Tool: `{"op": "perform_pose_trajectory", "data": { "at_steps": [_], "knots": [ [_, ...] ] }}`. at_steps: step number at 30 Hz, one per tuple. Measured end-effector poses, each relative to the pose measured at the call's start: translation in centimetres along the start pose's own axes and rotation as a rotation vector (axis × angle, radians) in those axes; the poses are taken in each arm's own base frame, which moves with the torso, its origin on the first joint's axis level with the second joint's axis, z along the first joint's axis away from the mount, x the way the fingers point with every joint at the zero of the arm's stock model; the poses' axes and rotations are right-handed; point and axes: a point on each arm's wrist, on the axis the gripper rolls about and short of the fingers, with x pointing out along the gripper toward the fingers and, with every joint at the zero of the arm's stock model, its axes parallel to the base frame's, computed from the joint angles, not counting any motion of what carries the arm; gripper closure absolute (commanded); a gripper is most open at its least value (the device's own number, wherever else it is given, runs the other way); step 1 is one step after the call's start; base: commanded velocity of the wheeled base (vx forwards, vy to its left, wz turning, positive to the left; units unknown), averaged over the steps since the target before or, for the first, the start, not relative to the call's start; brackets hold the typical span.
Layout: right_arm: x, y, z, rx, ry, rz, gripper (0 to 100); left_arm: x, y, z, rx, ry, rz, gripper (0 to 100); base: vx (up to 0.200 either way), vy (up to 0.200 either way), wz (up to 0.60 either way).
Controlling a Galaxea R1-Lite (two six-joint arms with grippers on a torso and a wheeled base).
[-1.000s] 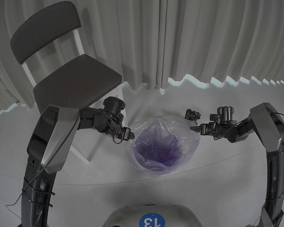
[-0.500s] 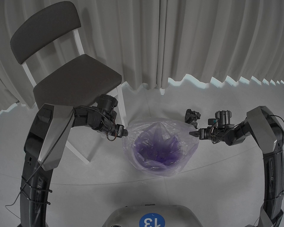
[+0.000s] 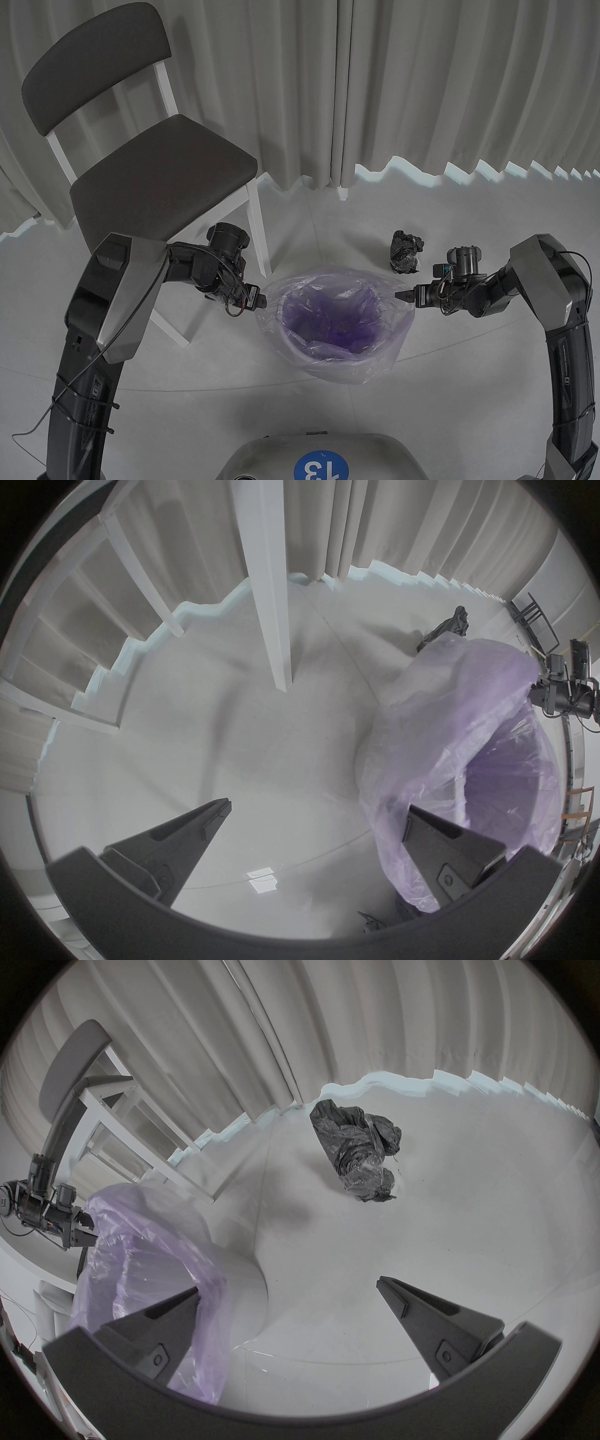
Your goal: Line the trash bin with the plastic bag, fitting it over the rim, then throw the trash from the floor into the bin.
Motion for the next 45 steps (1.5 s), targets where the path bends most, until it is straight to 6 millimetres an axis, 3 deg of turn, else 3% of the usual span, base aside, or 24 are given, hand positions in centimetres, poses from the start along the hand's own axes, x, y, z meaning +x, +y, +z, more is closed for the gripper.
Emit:
{"op": "perform_pose_trajectory", "data": {
  "at_steps": [28, 32, 37, 45],
  "knots": [
    [2.3, 0.3, -3.0, 0.002, 0.069, 0.015, 0, -2.9, 0.3, 1.8, -0.051, -0.079, -0.011, 0, 0.000, 0.000, 0.00],
    [2.2, 0.3, -2.6, 0.005, 0.055, 0.015, 0, -2.9, -0.2, 1.8, -0.080, -0.073, -0.022, 0, 0.000, 0.000, 0.00],
    [0.9, 0.2, -0.6, 0.005, 0.010, 0.009, 0, -3.4, -0.8, 1.9, -0.079, -0.076, -0.033, 0, 0.000, 0.000, 0.00],
    [-2.6, 0.6, 3.0, 0.004, -0.036, 0.001, 0, -6.7, -1.3, 2.6, -0.074, -0.051, -0.071, 0, 0.000, 0.000, 0.00]
  ]
}}
